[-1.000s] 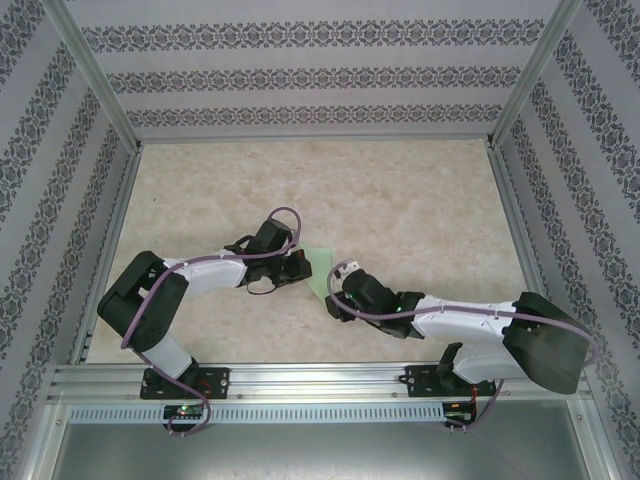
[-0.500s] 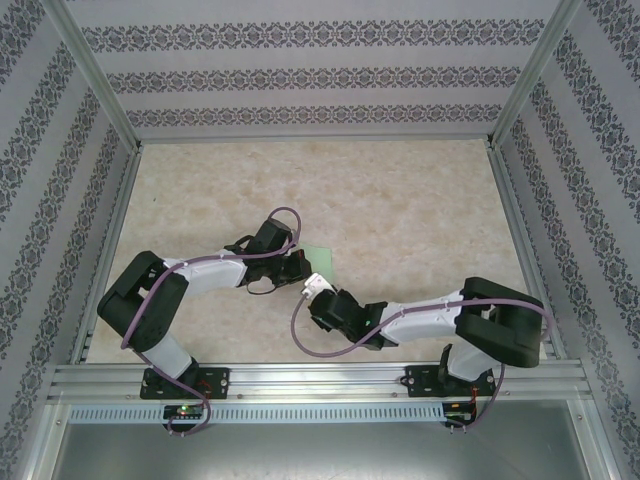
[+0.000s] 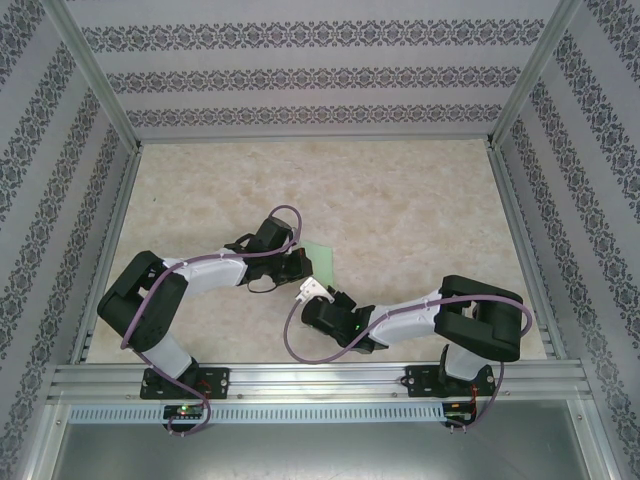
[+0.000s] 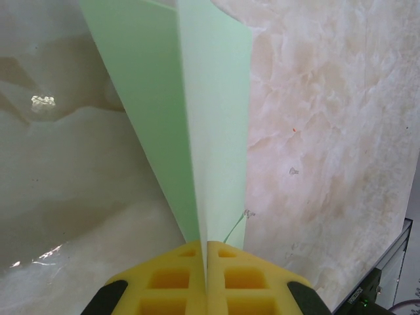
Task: Fold a paper plane with a square sheet of paper (pick it up from the middle)
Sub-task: Fold the wing for the fifth time at the center of the table.
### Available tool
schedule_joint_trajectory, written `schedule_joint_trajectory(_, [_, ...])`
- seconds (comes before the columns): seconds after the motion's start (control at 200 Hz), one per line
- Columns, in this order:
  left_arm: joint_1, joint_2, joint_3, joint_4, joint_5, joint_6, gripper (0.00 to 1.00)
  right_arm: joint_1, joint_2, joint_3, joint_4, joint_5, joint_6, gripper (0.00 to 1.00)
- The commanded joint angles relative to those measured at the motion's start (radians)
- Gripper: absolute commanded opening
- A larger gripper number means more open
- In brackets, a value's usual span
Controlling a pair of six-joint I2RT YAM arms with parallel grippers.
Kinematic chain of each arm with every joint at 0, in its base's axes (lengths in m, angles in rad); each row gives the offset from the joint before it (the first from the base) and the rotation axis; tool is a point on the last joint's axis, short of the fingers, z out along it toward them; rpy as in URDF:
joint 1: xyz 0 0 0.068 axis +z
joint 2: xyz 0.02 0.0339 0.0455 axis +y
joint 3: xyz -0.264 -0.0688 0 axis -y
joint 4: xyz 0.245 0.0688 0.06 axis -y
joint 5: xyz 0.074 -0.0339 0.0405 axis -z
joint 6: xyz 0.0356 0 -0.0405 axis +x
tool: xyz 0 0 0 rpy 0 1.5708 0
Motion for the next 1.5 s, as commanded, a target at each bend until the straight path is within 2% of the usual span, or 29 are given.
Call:
schedule_joint_trajectory(0.0, [-0.012,0.013,0.01,-0.016,0.003,0.02,0.02,0.01,0.012,0.021,0.029,0.054,-0.011,0.24])
schedule_joint_trajectory(0.335, [-0.012,0.019,0.012,-0.017,0.008,0.022,0.02,0.008,0.037,0.016,0.052,0.067,0.008,0.13])
schedule_joint_trajectory(0.38, [-0.012,0.019,0.013,-0.022,0.006,0.024,0.02,0.008,0.04,0.015,0.055,0.066,0.012,0.06])
schedule_joint_trajectory(0.425, [-0.012,0.018,0.014,-0.023,0.006,0.024,0.03,0.009,0.04,0.013,0.056,0.062,0.015,0.04])
schedule_joint_trajectory(0.569, [-0.012,0.015,0.015,-0.029,0.0,0.025,0.06,0.009,0.046,0.011,0.056,0.032,0.036,0.0])
schedule_joint_trajectory(0.714, [-0.012,-0.007,0.016,-0.036,-0.01,0.034,0.14,-0.004,0.039,-0.012,0.092,-0.008,0.084,0.0])
schedule_joint_trajectory(0.769, [-0.01,-0.022,0.023,-0.067,-0.04,0.038,0.24,-0.017,0.027,-0.03,0.124,-0.049,0.11,0.0])
schedule_joint_trajectory(0.839, [-0.007,-0.041,0.027,-0.09,-0.059,0.051,0.28,-0.034,0.009,-0.053,0.165,-0.101,0.144,0.0])
schedule_joint_trajectory(0.894, [-0.006,-0.058,0.026,-0.105,-0.078,0.054,0.41,-0.057,-0.003,-0.074,0.205,-0.166,0.165,0.0])
schedule_joint_trajectory(0.979, [-0.001,-0.094,0.021,-0.127,-0.115,0.052,0.47,-0.096,-0.016,-0.107,0.275,-0.256,0.219,0.0])
schedule_joint_trajectory(1.029, [0.002,-0.124,0.016,-0.136,-0.143,0.05,0.57,-0.121,-0.016,-0.121,0.304,-0.319,0.238,0.0])
schedule_joint_trajectory(1.159, [0.005,-0.209,-0.01,-0.146,-0.207,0.046,0.66,-0.162,-0.019,-0.147,0.372,-0.411,0.291,0.0])
schedule_joint_trajectory(1.349, [0.007,-0.265,-0.027,-0.146,-0.226,0.066,0.68,-0.23,0.009,-0.179,0.489,-0.538,0.4,0.0])
schedule_joint_trajectory(1.494, [0.006,-0.277,-0.054,-0.103,-0.209,0.062,0.62,-0.279,0.02,-0.185,0.553,-0.643,0.474,0.0])
